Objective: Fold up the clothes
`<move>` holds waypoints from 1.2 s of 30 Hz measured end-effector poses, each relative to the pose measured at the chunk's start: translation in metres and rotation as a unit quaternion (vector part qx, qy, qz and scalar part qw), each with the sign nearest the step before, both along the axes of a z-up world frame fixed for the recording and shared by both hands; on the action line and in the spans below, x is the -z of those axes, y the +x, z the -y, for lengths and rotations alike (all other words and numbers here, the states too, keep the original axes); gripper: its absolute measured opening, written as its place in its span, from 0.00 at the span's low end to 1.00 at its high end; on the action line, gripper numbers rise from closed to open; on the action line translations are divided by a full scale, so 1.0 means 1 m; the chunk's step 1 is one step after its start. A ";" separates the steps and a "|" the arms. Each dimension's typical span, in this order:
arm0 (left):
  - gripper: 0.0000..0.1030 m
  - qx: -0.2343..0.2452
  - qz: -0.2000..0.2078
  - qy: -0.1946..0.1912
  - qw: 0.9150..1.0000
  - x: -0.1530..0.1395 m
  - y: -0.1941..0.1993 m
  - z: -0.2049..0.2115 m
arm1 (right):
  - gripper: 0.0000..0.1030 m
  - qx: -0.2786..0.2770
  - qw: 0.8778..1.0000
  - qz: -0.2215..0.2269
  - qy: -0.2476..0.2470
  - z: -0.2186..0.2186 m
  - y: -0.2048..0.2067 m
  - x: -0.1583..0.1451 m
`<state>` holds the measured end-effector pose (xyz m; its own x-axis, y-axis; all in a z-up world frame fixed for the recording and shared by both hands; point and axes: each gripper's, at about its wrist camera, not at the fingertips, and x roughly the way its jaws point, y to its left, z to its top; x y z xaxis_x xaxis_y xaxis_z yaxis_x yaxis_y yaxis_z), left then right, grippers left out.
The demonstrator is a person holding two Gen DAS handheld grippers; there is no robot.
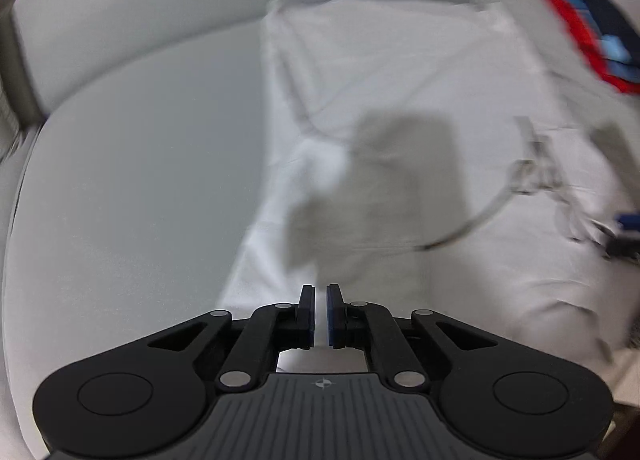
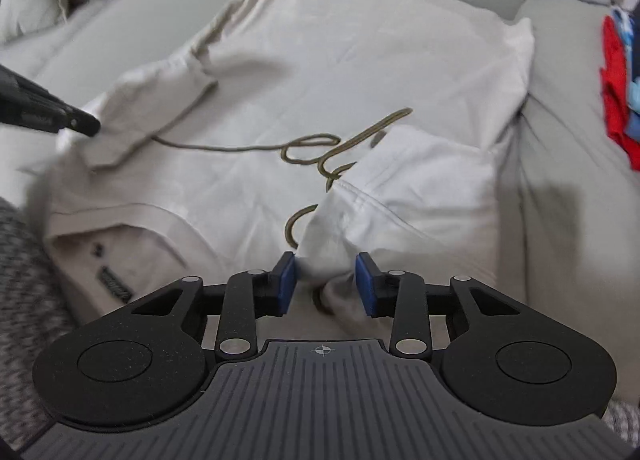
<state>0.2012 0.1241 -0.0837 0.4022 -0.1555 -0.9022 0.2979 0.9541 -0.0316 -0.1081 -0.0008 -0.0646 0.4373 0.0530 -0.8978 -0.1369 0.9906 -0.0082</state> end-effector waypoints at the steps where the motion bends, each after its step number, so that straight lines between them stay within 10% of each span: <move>1: 0.05 0.016 0.002 -0.009 1.000 -0.002 -0.006 0.011 | 0.36 -0.004 1.000 0.011 0.001 0.000 -0.006 -0.006; 8: 0.11 0.079 -0.072 0.071 0.992 0.048 -0.031 0.071 | 0.37 0.004 1.000 -0.021 -0.016 -0.003 -0.028 0.030; 15: 0.14 0.039 -0.038 0.030 0.998 -0.003 -0.049 0.073 | 0.37 0.003 1.000 -0.007 -0.002 0.002 -0.056 -0.016; 25: 0.49 0.012 0.016 0.029 0.999 -0.035 -0.070 0.098 | 0.43 0.034 0.998 0.044 0.016 0.022 -0.076 -0.057; 36: 0.57 -0.006 -0.057 0.058 0.997 0.029 -0.040 0.101 | 0.44 0.051 0.998 -0.031 -0.004 0.026 -0.026 0.022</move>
<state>0.1613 0.0227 -0.1130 0.2975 -0.0437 -0.9537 0.2875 0.9567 0.0459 -0.1339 -0.0270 -0.0864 0.3844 0.0042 -0.9231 -0.0354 0.9993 -0.0102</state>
